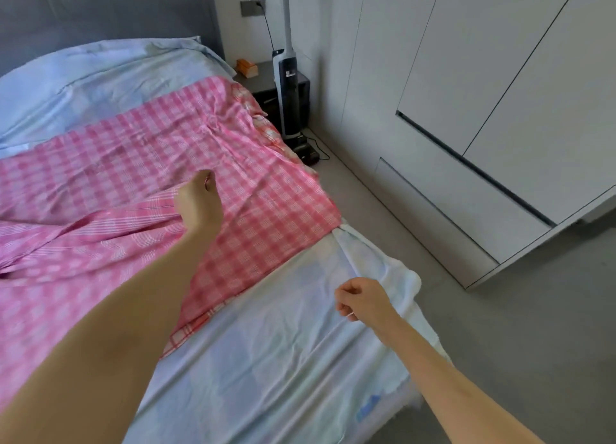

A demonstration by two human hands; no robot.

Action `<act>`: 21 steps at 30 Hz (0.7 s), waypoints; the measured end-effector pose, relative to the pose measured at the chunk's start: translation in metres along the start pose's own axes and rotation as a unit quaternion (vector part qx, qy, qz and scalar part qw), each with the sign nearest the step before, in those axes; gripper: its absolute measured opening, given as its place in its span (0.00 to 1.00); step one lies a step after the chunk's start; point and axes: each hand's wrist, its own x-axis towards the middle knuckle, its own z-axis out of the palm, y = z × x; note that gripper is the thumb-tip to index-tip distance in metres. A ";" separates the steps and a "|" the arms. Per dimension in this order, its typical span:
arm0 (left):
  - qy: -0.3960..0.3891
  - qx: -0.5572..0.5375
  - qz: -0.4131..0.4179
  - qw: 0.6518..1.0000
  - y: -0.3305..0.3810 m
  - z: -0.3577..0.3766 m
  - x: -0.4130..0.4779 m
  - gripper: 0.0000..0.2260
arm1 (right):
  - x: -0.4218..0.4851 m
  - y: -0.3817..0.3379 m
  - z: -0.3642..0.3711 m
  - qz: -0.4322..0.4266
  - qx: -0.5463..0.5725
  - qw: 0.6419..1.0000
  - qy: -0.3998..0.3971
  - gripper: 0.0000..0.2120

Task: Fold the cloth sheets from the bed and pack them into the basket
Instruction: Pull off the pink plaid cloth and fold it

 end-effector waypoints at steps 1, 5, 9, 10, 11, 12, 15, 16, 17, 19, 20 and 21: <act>-0.004 -0.003 0.007 1.000 0.014 0.017 0.006 0.10 | 0.015 0.002 -0.012 0.002 -0.009 1.000 0.004 0.06; -0.026 -0.052 0.069 0.996 0.079 0.085 0.018 0.10 | 0.081 0.008 -0.054 0.015 -0.013 0.999 0.033 0.07; -0.105 -0.077 0.154 0.979 0.117 0.148 0.003 0.12 | 0.152 0.017 -0.081 0.018 0.011 0.999 0.047 0.08; -0.123 -0.068 0.151 0.979 0.116 0.161 -0.003 0.12 | 0.172 0.023 -0.084 0.018 0.017 0.999 0.048 0.09; -0.133 -0.059 0.134 0.980 0.107 0.174 -0.007 0.11 | 0.190 0.029 -0.085 0.025 0.024 0.998 0.047 0.09; -0.136 -0.050 0.103 0.984 0.094 0.186 -0.011 0.10 | 0.211 0.038 -0.083 0.034 0.031 0.998 0.049 0.10; -0.112 -0.020 -0.009 0.993 0.042 0.223 -0.014 0.08 | 0.277 0.065 -0.072 0.064 0.042 0.996 0.048 0.13; -0.108 -0.008 -0.039 0.993 0.026 0.234 -0.013 0.08 | 0.299 0.073 -0.067 0.062 0.032 0.997 0.038 0.14; -0.101 -0.001 -0.063 0.993 0.014 0.240 -0.014 0.07 | 0.316 0.078 -0.062 0.068 0.030 0.997 0.023 0.13; -0.064 0.008 -0.109 0.992 -0.009 0.257 -0.013 0.07 | 0.356 0.087 -0.048 0.067 0.045 0.997 0.003 0.10; -0.047 0.007 -0.135 0.990 -0.015 0.260 -0.015 0.07 | 0.371 0.090 -0.041 0.061 0.057 0.996 0.002 0.10; -0.031 0.005 -0.159 0.987 -0.025 0.265 -0.018 0.07 | 0.391 0.094 -0.031 0.058 0.072 0.996 0.005 0.11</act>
